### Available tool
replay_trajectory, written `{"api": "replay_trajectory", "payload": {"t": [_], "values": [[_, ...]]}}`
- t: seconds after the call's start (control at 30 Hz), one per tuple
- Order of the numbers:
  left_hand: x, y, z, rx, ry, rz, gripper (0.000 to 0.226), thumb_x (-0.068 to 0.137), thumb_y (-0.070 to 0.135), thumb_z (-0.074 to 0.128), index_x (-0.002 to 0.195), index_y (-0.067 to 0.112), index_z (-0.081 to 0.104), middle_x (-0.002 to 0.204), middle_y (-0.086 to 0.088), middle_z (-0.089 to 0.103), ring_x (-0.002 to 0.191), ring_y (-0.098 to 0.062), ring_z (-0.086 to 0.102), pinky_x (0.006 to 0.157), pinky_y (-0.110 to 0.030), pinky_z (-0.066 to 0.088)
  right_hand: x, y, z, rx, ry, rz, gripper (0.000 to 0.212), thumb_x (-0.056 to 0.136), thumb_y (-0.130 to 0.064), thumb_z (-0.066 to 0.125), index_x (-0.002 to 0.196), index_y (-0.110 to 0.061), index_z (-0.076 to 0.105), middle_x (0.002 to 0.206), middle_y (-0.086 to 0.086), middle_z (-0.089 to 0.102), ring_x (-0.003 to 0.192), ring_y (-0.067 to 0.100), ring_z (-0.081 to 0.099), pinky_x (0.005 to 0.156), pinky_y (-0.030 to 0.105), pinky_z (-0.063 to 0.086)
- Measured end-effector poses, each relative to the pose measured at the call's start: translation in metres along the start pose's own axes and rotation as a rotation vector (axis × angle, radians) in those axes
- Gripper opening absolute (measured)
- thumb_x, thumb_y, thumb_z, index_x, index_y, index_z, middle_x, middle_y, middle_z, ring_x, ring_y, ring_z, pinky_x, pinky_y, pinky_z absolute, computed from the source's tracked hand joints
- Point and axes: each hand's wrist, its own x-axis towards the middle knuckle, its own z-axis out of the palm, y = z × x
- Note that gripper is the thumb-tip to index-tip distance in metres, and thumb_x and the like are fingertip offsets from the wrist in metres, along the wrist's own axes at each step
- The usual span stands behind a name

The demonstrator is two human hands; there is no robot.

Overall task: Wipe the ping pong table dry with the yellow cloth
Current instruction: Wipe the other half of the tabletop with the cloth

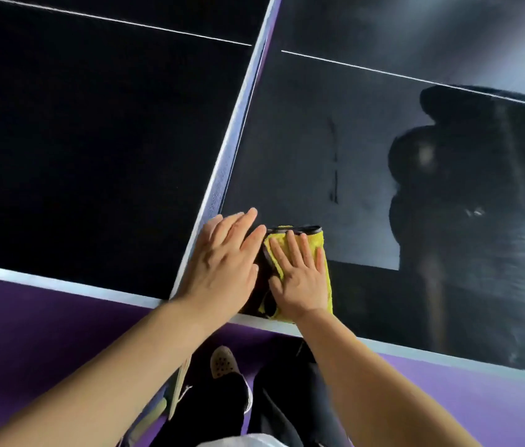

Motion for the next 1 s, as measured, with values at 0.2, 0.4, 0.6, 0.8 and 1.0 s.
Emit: {"api": "replay_trajectory", "payload": {"t": [0.2, 0.4, 0.6, 0.8, 1.0], "values": [[0.02, 0.032, 0.021, -0.044, -0.054, 0.047, 0.055, 0.065, 0.017, 0.077, 0.117, 0.007, 0.064, 0.131, -0.017, 0.055, 0.118, -0.03, 0.052, 0.107, -0.045, 0.033, -0.021, 0.108, -0.009, 0.041, 0.007, 0.29, 0.075, 0.078, -0.052, 0.003, 0.15, -0.039, -0.011, 0.164, -0.003, -0.011, 0.151, 0.02, -0.014, 0.121, 0.044, -0.012], [0.044, 0.03, 0.024, -0.039, -0.126, -0.076, 0.054, 0.065, 0.02, 0.08, 0.116, 0.01, 0.065, 0.131, -0.014, 0.055, 0.117, -0.03, 0.054, 0.101, -0.046, 0.039, -0.014, 0.195, -0.03, 0.079, -0.027, 0.503, 0.072, 0.089, -0.049, 0.018, 0.156, -0.034, -0.003, 0.164, 0.001, -0.013, 0.151, 0.022, -0.014, 0.12, 0.049, -0.009], [0.066, 0.026, 0.033, -0.047, -0.146, -0.148, 0.054, 0.062, 0.019, 0.082, 0.113, 0.009, 0.066, 0.128, -0.015, 0.057, 0.113, -0.031, 0.056, 0.098, -0.046, 0.041, 0.025, 0.219, -0.049, 0.162, -0.062, 0.621, 0.068, 0.098, -0.045, 0.028, 0.154, -0.038, -0.011, 0.163, 0.003, -0.018, 0.149, 0.026, -0.019, 0.116, 0.061, -0.007], [0.076, 0.023, 0.038, -0.079, -0.176, -0.233, 0.053, 0.067, 0.018, 0.08, 0.117, 0.01, 0.064, 0.131, -0.013, 0.055, 0.116, -0.031, 0.053, 0.098, -0.046, 0.041, 0.041, 0.201, -0.047, 0.123, -0.049, 0.588, 0.072, 0.098, -0.042, 0.029, 0.154, -0.034, -0.015, 0.163, 0.008, -0.018, 0.149, 0.03, -0.019, 0.116, 0.062, -0.007], [0.077, 0.006, 0.025, -0.111, -0.036, -0.263, 0.049, 0.075, 0.012, 0.072, 0.122, 0.009, 0.061, 0.138, -0.009, 0.049, 0.125, -0.026, 0.042, 0.1, -0.04, 0.04, 0.065, 0.113, -0.045, 0.049, -0.063, 0.197, 0.075, 0.088, -0.05, 0.019, 0.153, -0.036, -0.017, 0.162, 0.009, -0.021, 0.147, 0.034, -0.023, 0.112, 0.063, -0.014]]}}
